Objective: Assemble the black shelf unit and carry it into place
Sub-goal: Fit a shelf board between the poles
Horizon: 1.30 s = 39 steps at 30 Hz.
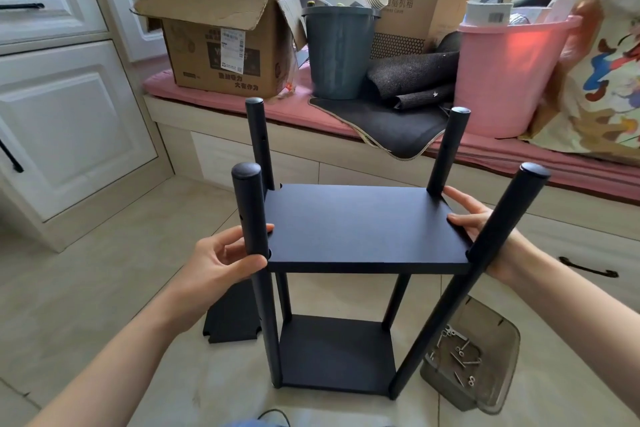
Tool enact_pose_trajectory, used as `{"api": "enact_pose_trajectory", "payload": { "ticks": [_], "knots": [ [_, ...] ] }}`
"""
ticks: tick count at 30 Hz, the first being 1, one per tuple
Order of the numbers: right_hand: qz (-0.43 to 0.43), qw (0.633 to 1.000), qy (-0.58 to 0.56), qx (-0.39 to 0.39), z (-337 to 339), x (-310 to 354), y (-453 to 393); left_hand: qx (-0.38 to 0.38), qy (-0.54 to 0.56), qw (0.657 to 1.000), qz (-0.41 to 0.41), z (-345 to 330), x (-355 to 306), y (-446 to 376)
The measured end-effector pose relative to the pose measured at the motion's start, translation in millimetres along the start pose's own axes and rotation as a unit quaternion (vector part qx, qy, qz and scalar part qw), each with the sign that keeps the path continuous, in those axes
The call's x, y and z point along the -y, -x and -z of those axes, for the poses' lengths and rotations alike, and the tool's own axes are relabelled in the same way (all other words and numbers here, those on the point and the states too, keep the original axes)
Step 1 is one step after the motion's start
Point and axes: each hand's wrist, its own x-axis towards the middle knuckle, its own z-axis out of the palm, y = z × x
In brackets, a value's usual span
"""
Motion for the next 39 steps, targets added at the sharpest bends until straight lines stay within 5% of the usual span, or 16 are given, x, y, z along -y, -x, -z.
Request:
{"api": "enact_pose_trajectory", "payload": {
  "ticks": [39],
  "knots": [
    [0.023, 0.992, -0.089, -0.091, -20.0, -24.9, 8.4, 0.032, 0.032, 0.998, -0.044, 17.5, 39.5, -27.9]
  ]
}}
